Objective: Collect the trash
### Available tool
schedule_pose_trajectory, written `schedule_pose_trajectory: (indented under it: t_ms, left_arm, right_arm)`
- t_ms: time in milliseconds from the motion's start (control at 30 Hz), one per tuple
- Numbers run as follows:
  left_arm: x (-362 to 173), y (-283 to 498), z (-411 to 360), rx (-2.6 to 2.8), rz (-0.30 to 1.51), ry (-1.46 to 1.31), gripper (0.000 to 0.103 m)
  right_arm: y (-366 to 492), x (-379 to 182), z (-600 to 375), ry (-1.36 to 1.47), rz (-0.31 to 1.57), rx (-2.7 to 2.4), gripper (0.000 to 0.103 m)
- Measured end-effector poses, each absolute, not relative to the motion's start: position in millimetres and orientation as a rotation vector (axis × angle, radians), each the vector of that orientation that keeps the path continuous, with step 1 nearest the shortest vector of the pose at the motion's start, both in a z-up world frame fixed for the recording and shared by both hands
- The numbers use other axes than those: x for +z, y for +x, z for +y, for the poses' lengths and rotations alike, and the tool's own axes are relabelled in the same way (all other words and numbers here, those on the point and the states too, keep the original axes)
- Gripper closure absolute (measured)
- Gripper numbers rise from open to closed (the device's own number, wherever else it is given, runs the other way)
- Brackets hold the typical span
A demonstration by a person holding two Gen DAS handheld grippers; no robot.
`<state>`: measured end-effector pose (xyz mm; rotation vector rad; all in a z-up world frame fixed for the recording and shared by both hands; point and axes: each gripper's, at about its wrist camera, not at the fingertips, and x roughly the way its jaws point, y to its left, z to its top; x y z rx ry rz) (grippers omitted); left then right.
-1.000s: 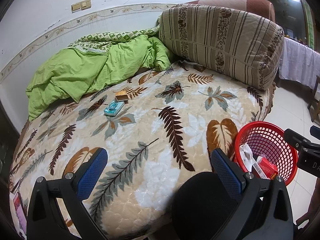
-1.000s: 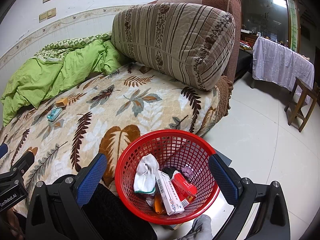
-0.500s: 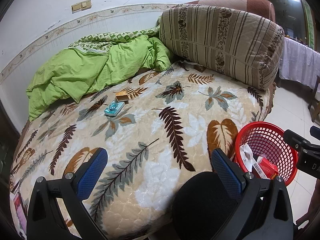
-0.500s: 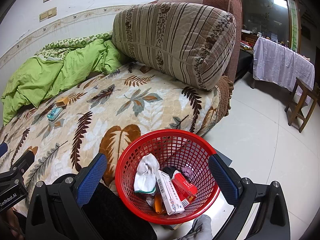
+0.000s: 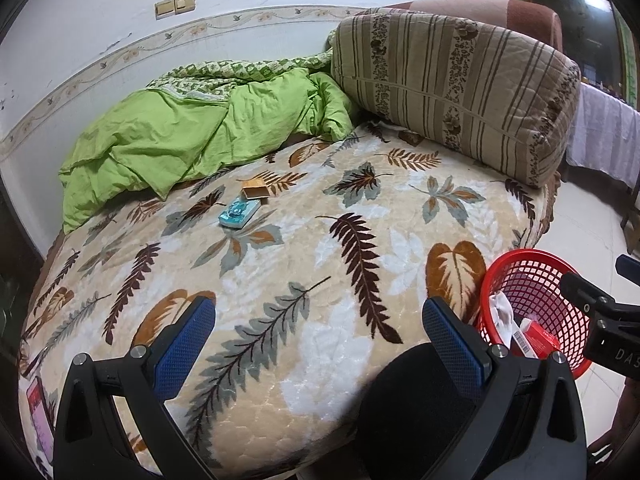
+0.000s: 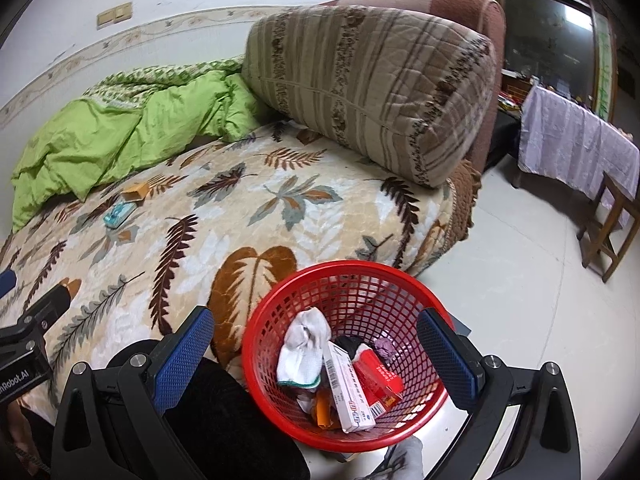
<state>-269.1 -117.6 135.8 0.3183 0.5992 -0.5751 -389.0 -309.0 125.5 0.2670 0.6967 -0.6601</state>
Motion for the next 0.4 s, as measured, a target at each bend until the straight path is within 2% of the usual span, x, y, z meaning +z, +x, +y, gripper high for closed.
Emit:
schedule_pose_trajectory:
  t_ms: [233, 400]
  left_arm:
    - [135, -231, -83, -0.521, 0.674, 0.191, 0.0]
    - [126, -181, -39, -0.33, 0.711, 0.129, 0.0]
  right_arm:
    - [-342, 142, -296, 0.177, 0.687, -0.529, 0.001]
    - [-277, 154, -269, 0.105, 0.695, -0.403, 0.001]
